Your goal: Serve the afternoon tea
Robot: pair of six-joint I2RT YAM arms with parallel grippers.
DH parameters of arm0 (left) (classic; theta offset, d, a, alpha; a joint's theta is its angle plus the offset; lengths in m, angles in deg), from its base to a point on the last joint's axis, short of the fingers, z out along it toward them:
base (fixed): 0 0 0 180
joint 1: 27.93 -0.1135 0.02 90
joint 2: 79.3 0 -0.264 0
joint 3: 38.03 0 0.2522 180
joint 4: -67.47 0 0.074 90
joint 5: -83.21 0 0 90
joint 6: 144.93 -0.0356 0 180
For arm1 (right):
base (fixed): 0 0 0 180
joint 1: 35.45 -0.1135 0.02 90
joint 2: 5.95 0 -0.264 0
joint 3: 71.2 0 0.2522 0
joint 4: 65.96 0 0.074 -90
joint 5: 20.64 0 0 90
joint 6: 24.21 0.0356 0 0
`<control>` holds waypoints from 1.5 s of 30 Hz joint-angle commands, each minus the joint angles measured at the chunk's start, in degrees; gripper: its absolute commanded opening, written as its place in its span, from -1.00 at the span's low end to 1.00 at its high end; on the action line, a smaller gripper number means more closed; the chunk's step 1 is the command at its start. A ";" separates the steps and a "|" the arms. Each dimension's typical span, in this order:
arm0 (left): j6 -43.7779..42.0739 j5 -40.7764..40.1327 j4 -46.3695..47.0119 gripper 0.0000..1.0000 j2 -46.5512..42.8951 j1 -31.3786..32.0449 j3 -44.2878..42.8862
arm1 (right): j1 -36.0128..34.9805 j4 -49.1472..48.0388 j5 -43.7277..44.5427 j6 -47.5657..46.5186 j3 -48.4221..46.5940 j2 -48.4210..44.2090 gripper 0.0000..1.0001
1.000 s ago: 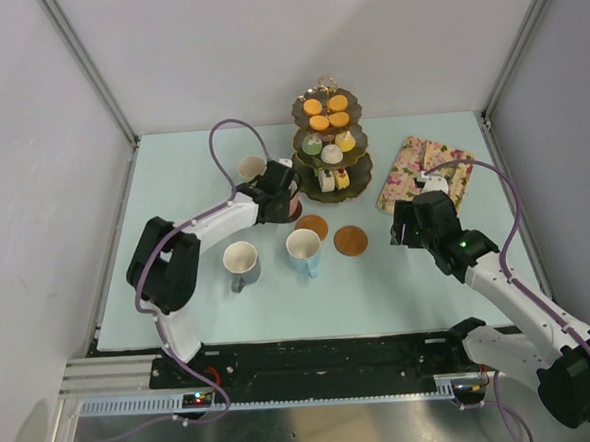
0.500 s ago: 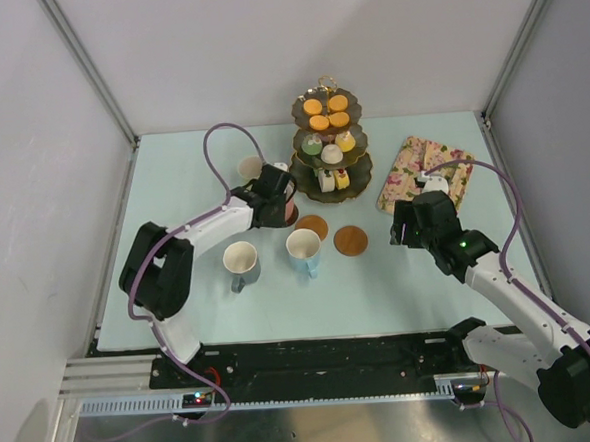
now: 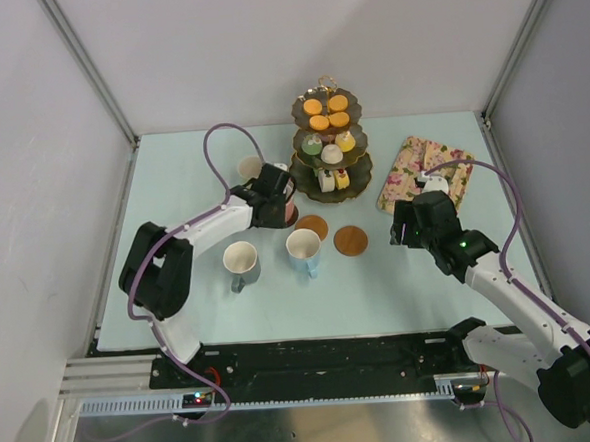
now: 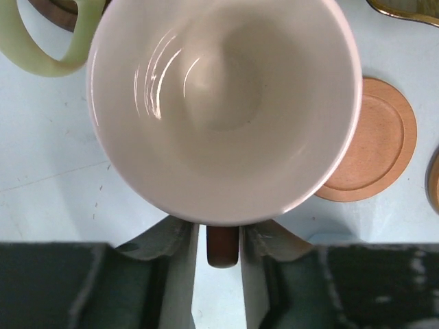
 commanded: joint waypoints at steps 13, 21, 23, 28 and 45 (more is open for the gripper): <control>1.44 -1.07 -2.80 0.26 -8.98 -0.92 -2.26 | 0.22 0.68 -0.58 0.79 -0.74 -1.42 0.40; 3.16 3.18 -5.96 0.42 -15.96 -5.58 -2.39 | -2.30 0.43 -1.73 0.60 -0.74 -2.81 0.41; 3.55 5.10 -6.95 0.46 -18.22 -7.59 -2.15 | -4.40 0.29 -1.46 0.65 -0.74 -2.71 0.41; 4.54 6.76 -9.51 0.56 -25.04 -12.18 -0.50 | -10.11 -0.25 -1.25 1.28 -0.74 -1.88 0.41; 0.88 11.47 -20.50 0.67 -39.71 -17.60 6.74 | -26.28 -4.02 3.90 10.20 -1.35 2.13 0.41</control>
